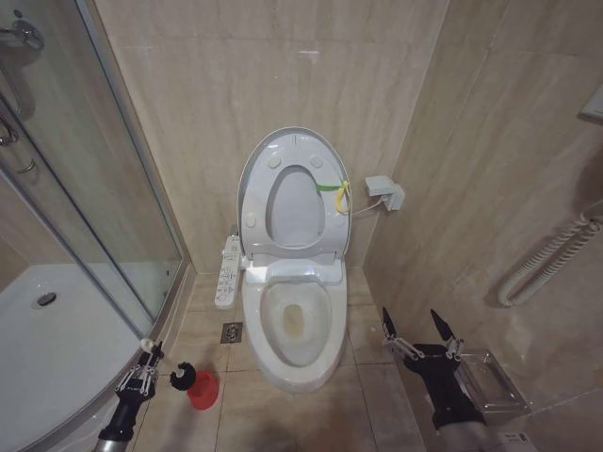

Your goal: Open the toilet lid, clean the toilet bowl with a toilet brush, close the toilet lid, and flush.

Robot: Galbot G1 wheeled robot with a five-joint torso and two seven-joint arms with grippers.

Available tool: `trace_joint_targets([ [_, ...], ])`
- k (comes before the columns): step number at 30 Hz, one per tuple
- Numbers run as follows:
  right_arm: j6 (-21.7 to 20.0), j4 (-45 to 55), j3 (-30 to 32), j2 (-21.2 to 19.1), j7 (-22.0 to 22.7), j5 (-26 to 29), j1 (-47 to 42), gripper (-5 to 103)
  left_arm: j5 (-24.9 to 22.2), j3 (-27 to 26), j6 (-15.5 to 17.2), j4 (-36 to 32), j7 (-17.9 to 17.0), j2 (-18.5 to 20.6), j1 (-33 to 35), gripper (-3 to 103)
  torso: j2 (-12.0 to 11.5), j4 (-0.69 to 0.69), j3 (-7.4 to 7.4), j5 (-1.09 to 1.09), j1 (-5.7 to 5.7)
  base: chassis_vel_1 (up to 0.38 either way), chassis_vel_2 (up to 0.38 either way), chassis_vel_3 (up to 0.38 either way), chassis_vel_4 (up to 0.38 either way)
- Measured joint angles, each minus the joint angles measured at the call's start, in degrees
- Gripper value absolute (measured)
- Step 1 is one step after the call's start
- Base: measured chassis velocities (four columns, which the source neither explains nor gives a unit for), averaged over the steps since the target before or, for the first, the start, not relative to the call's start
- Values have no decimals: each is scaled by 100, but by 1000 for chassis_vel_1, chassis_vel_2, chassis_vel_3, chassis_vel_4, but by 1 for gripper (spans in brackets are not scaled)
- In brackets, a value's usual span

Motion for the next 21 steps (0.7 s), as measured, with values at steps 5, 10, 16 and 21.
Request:
trace_joint_targets([
  [5,0,0,0,-1,0,0,0,100,-236,262,1,808,152,175,-525,18,0,1,0,0,0,0,0,0,0],
  [10,0,0,0,-1,0,0,0,100,-326,518,6,1325,223,259,-1077,18,0,-3,0,1,0,0,0,0,0],
  [16,0,0,0,-1,0,0,0,100,-365,841,16,1794,240,256,-1531,18,0,1,0,2,0,0,0,0,0],
  [21,0,0,0,-1,1,0,0,100,-355,1007,21,1975,210,156,-1662,18,0,-1,0,1,0,0,0,0,0],
])
